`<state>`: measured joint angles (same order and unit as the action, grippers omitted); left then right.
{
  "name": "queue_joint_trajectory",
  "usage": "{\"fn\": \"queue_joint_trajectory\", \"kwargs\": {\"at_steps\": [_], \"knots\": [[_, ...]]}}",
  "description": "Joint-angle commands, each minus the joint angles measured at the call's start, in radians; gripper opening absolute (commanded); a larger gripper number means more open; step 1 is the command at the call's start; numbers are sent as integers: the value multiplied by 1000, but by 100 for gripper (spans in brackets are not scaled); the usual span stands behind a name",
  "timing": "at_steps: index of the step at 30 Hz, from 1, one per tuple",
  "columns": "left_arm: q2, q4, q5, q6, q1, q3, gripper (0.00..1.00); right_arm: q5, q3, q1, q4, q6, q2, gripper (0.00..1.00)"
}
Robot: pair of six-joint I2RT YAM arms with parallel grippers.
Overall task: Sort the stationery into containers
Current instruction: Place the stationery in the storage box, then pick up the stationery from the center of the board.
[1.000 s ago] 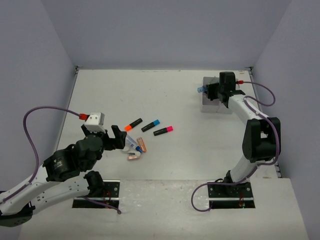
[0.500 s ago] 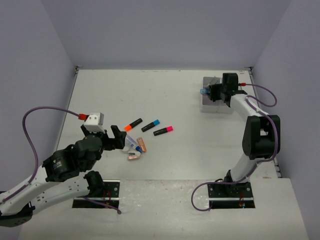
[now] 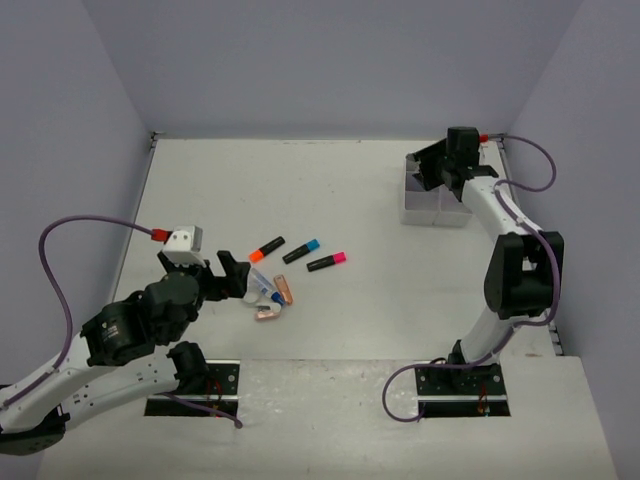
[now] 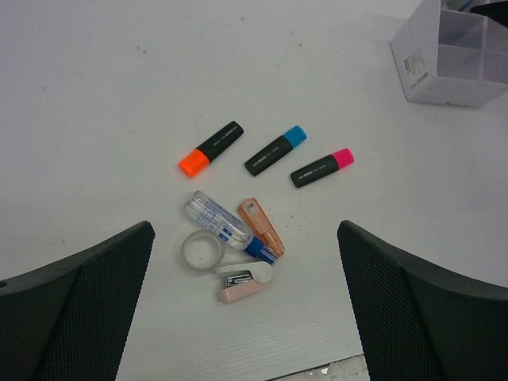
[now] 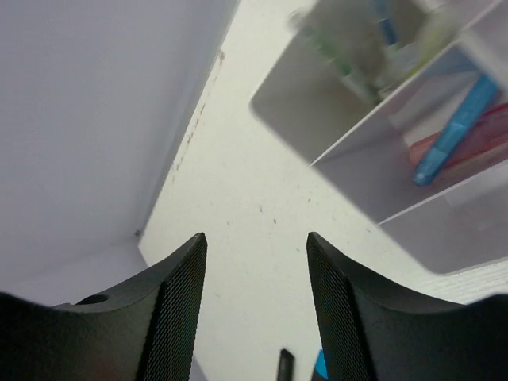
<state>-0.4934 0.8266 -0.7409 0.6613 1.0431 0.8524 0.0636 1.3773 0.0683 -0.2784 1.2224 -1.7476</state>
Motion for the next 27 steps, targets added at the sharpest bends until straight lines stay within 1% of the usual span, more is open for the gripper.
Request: {"fn": "queue_joint_trajectory", "kwargs": {"at_steps": [1,3,4,5,7,8,10,13,16,20,27], "knots": [[1,57,-118,81,-2,22,100,-178,37,222,-59,-389,169,53],[12,100,-152,135,-13,33,100,-218,-19,358,-57,-523,211,50],[20,116,-178,153,-21,38,100,-214,-38,419,-69,-559,225,49],[35,134,-195,172,-40,42,100,-206,-58,514,-100,-590,220,44],[63,134,-196,176,-56,40,100,-242,-62,639,-143,-574,177,38],[74,132,-194,175,-58,38,100,-265,-59,694,-171,-559,148,37],[93,127,-188,169,-58,35,100,-300,-32,808,-212,-522,68,38],[96,123,-182,160,-58,33,100,-361,53,932,-308,-487,-45,41],[89,116,-171,148,-58,31,100,-347,126,978,-334,-478,-153,41],[83,104,-159,133,-58,30,100,-325,195,1011,-376,-490,-250,41],[82,83,-143,109,-58,25,100,-314,242,1027,-390,-504,-312,41]]}}
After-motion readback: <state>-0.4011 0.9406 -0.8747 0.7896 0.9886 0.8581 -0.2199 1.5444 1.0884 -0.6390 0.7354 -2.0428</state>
